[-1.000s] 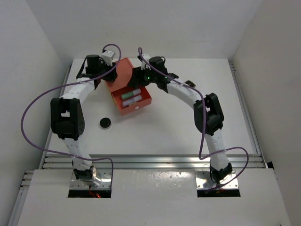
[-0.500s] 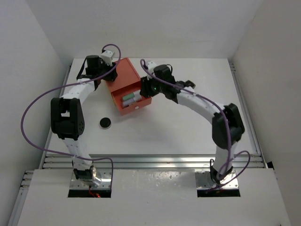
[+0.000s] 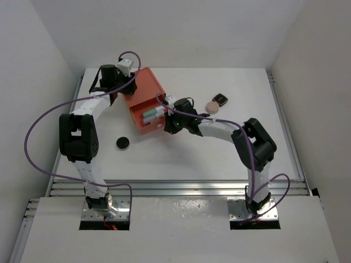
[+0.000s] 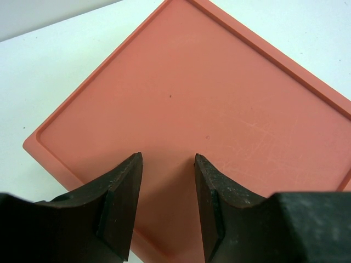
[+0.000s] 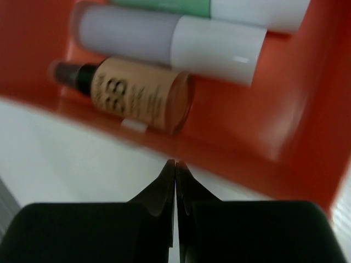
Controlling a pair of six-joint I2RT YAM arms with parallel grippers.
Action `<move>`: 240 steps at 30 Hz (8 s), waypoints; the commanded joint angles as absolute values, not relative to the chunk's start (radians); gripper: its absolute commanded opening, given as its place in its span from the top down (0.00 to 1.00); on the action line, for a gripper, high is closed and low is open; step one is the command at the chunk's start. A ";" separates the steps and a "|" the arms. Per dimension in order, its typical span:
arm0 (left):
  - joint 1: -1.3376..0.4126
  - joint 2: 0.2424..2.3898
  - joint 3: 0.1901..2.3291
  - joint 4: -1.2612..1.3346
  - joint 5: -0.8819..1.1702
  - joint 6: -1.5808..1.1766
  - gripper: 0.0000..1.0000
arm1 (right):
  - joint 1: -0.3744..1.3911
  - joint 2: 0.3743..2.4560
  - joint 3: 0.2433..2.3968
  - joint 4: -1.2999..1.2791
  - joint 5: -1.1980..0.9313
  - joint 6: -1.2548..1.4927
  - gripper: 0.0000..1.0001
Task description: Organize the makeup
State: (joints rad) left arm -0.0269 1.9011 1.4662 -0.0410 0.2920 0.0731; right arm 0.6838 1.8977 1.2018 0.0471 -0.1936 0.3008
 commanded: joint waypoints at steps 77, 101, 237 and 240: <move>0.008 2.085 1.466 -0.244 0.379 0.086 0.51 | 0.673 2.454 1.749 0.477 -0.043 0.460 0.88; 0.017 2.103 1.514 -0.282 0.379 0.086 0.48 | 0.693 2.088 1.169 0.540 -0.176 0.383 0.96; -0.357 1.968 1.594 -0.365 0.311 0.407 0.02 | 0.345 1.615 1.025 -0.060 0.056 0.198 0.20; -0.357 1.938 1.620 -0.388 0.301 0.387 0.02 | 0.334 1.690 1.113 -0.054 0.167 0.230 0.20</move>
